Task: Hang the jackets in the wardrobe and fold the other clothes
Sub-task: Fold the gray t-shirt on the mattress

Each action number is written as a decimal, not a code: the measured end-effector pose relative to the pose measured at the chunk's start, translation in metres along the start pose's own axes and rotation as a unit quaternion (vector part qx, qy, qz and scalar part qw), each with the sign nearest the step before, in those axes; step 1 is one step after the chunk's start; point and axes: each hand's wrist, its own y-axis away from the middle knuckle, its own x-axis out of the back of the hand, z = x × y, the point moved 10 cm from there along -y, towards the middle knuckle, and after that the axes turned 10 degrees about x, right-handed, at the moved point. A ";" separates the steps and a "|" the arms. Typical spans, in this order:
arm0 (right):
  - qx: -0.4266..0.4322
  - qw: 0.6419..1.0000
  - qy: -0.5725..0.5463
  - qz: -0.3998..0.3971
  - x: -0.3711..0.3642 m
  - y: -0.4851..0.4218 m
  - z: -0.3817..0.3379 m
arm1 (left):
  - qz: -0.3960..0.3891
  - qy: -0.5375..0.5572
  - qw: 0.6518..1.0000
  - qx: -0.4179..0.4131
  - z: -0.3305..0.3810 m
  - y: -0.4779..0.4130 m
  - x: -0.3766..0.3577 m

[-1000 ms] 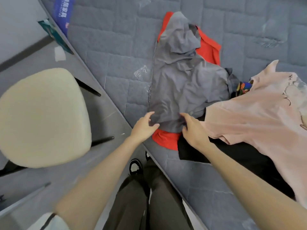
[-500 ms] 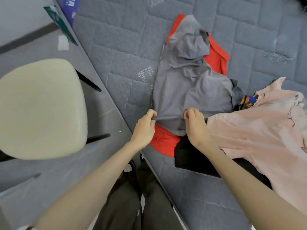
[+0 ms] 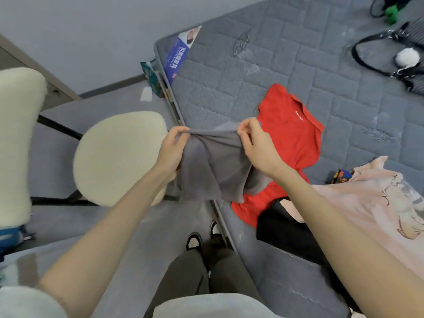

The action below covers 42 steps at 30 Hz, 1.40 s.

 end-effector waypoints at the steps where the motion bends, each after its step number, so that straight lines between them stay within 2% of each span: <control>1: 0.004 1.000 -0.003 -0.022 -0.007 0.000 -0.009 | 0.001 -0.049 0.999 -0.023 0.007 0.007 0.018; 4: 0.018 0.990 0.008 -0.137 -0.036 0.009 -0.034 | 0.010 -0.198 0.976 -0.095 0.020 0.032 0.060; 6: 0.070 0.963 0.081 -0.246 -0.064 0.019 -0.052 | 0.027 -0.185 0.977 -0.107 0.025 0.052 0.082; 8: 0.115 0.934 0.158 -0.300 -0.084 0.027 -0.070 | 0.040 -0.124 0.986 -0.101 0.029 0.069 0.101; 10: 0.106 0.935 0.184 -0.283 -0.085 0.024 -0.087 | 0.067 -0.069 0.990 -0.105 0.036 0.084 0.122; 11: 0.090 0.947 0.161 -0.262 -0.082 0.020 -0.097 | 0.082 -0.054 0.989 -0.113 0.040 0.091 0.132; 13: 0.044 0.976 0.018 -0.210 -0.072 0.010 -0.120 | 0.096 -0.047 0.985 -0.134 0.049 0.103 0.149; 14: 0.024 0.980 -0.068 -0.184 -0.069 0.006 -0.134 | 0.084 -0.041 0.987 -0.128 0.049 0.107 0.154; 17: -0.004 0.967 -0.217 -0.133 -0.062 -0.002 -0.181 | -0.009 -0.055 0.998 -0.028 0.019 0.112 0.151; 19: -0.001 0.960 -0.241 -0.145 -0.065 -0.002 -0.208 | -0.077 -0.083 0.993 0.016 -0.005 0.120 0.138; 23: -0.004 0.954 -0.259 -0.148 -0.062 0.005 -0.234 | -0.168 -0.138 0.976 -0.030 -0.010 0.143 0.106; 24: -0.014 0.954 -0.271 -0.130 -0.056 0.004 -0.232 | -0.159 -0.143 0.976 -0.048 -0.005 0.145 0.106; 26: -0.039 0.954 -0.289 -0.071 -0.041 0.003 -0.226 | -0.088 -0.124 0.986 -0.069 0.007 0.141 0.118; 27: -0.035 0.962 -0.268 -0.036 -0.030 0.001 -0.222 | -0.044 -0.119 0.989 -0.075 0.015 0.142 0.127; 29: 0.027 0.991 -0.131 -0.007 -0.014 0.000 -0.223 | 0.006 -0.153 0.984 -0.093 0.029 0.144 0.140; 31: 0.059 0.995 0.052 -0.061 -0.022 0.003 -0.221 | 0.020 -0.192 0.974 -0.115 0.045 0.146 0.148; 33: 0.041 0.976 0.156 -0.148 -0.044 0.014 -0.209 | 0.051 -0.220 0.965 -0.131 0.061 0.147 0.157; 36: 0.024 0.976 0.077 -0.202 -0.073 0.033 -0.212 | 0.071 -0.221 0.962 -0.144 0.083 0.151 0.163; 39: 0.057 0.965 0.083 -0.243 -0.103 0.047 -0.222 | 0.036 -0.193 0.968 -0.155 0.103 0.160 0.158; 42: 0.054 0.971 0.046 -0.230 -0.123 0.049 -0.228 | 0.009 -0.167 0.972 -0.165 0.121 0.167 0.160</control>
